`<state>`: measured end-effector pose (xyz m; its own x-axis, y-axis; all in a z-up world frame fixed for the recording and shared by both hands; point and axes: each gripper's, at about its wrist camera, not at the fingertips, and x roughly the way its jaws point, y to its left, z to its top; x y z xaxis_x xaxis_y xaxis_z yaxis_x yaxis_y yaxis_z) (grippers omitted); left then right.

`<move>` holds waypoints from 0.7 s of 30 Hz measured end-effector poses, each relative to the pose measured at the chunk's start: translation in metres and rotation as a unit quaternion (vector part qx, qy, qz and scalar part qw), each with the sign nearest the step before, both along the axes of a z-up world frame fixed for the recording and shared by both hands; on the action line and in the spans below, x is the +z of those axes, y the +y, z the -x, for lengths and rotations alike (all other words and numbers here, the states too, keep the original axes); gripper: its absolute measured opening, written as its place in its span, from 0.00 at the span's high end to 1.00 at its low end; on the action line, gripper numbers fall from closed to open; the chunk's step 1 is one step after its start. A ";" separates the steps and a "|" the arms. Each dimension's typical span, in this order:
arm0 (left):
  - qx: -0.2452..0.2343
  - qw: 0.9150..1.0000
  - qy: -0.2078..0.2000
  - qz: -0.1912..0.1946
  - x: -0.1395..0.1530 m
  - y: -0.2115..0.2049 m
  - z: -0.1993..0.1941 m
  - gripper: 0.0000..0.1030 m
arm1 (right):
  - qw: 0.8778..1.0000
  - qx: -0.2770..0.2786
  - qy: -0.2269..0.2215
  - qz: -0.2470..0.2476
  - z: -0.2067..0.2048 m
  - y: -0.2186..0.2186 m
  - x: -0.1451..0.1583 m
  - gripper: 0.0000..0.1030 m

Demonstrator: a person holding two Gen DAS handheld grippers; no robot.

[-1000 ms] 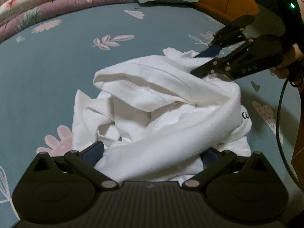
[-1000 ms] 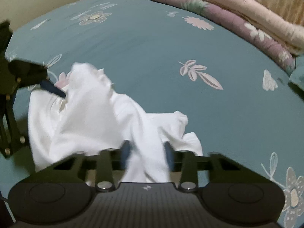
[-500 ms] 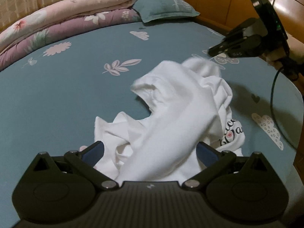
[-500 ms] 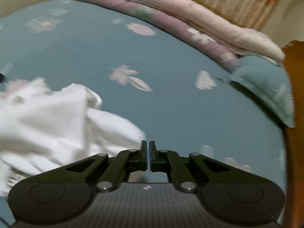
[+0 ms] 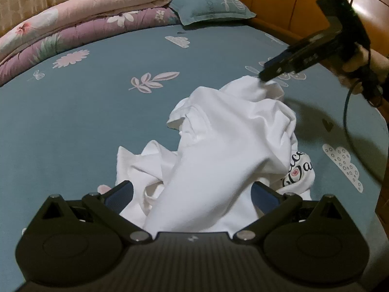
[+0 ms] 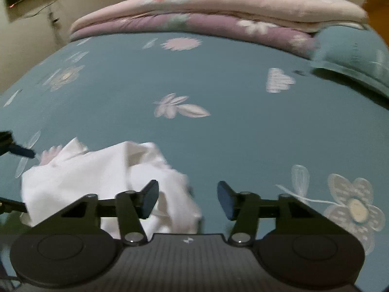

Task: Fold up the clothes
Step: 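Close the right gripper on the shirt fabric and lift it, then swing the held shirt out across the bed and open the right gripper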

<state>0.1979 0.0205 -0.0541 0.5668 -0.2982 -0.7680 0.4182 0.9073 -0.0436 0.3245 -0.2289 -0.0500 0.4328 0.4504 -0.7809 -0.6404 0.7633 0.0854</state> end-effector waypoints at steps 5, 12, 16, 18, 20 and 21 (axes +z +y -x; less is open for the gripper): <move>-0.003 1.000 0.003 0.004 -0.001 0.001 0.002 0.01 | 0.998 0.030 -0.001 0.058 0.005 0.027 -0.022 0.90; 0.000 1.000 -0.002 0.007 0.001 0.001 0.003 0.01 | 0.980 -0.017 -0.081 0.184 -0.007 0.018 -0.018 0.91; 0.000 1.000 -0.005 0.014 0.003 0.003 0.006 0.01 | 0.967 -0.049 -0.091 0.233 -0.026 0.004 -0.020 0.91; -0.001 1.000 -0.006 0.014 0.004 0.003 0.007 0.01 | 0.965 -0.069 -0.090 0.238 -0.036 -0.006 -0.022 0.91; 0.001 1.000 -0.007 0.014 0.005 0.005 0.007 0.01 | 0.963 -0.095 -0.086 0.238 -0.044 -0.019 -0.021 0.91; 0.002 1.000 -0.007 0.013 0.006 0.006 0.007 0.01 | 0.960 -0.111 -0.087 0.242 -0.048 -0.025 -0.021 0.91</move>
<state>0.1905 0.0265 -0.0485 0.5792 -0.3160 -0.7514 0.4155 0.9075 -0.0613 0.3727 -0.2543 -0.0711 0.6194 -0.0649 -0.7824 -0.4300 0.8057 -0.4073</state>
